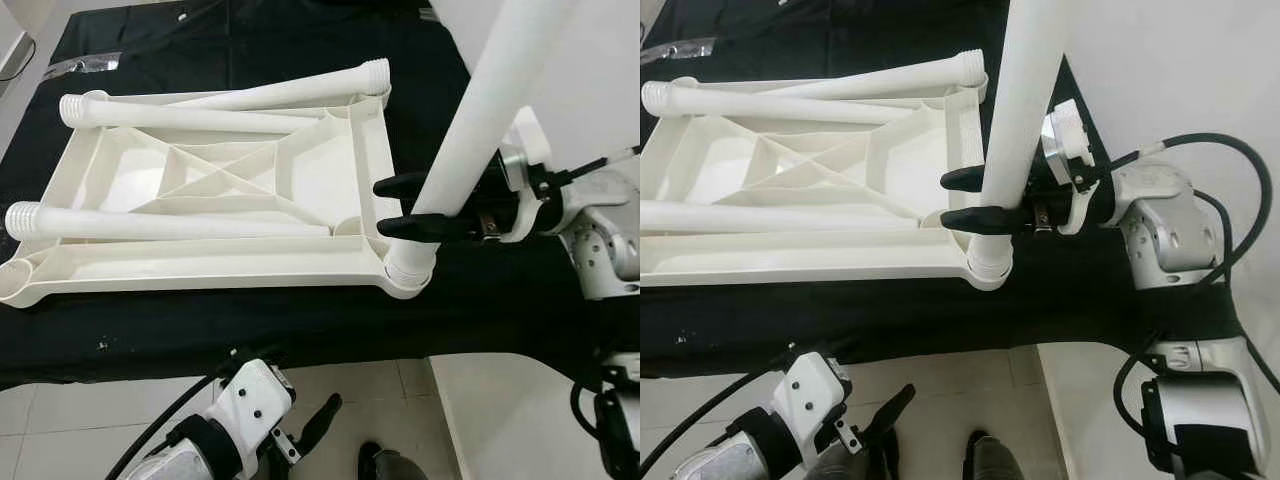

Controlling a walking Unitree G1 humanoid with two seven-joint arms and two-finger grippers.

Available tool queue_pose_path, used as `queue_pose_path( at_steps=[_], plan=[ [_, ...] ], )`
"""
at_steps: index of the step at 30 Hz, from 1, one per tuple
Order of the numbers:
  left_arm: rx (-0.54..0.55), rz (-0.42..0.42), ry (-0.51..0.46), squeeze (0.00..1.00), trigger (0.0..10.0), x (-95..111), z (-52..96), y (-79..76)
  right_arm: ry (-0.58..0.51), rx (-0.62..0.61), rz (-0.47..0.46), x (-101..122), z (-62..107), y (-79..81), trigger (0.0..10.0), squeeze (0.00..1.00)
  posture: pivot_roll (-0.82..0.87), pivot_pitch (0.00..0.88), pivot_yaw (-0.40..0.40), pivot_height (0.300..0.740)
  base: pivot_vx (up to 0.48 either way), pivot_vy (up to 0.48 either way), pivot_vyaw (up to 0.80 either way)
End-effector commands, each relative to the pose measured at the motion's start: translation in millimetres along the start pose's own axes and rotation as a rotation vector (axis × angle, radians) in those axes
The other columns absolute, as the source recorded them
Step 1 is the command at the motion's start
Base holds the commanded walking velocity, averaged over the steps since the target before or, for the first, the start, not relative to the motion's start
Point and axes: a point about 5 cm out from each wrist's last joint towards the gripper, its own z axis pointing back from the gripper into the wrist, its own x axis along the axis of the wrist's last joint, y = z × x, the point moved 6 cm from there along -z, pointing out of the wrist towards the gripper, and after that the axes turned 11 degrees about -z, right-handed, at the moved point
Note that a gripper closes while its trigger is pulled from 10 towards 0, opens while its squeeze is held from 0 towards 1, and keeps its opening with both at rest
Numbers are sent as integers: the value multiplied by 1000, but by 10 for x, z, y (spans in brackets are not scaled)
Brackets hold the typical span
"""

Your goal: Building children table

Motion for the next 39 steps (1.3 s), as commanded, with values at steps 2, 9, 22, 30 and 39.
queue_pose_path(
  at_steps=[2,9,22,30,39],
  plan=[
    [-21,9,12,0,10000,-44,11,-71,-3,97,-114,-181,-125,99,10000,0,27,317,2,740,0,0,0],
    [-23,11,10,0,10000,-37,14,-81,-13,118,-138,-226,-216,50,10000,0,32,323,-2,740,0,0,0],
    [-25,8,6,0,10000,-25,32,-81,121,265,-79,-371,-398,279,10000,0,34,339,-2,740,0,0,0],
    [-26,6,5,0,10000,-28,24,-76,146,220,-62,-474,-485,208,10000,0,31,338,-1,740,0,0,0],
    [-22,2,3,0,10000,-33,6,-69,80,36,-79,-453,-521,-20,10000,0,20,334,-6,740,0,0,0]
  ],
)
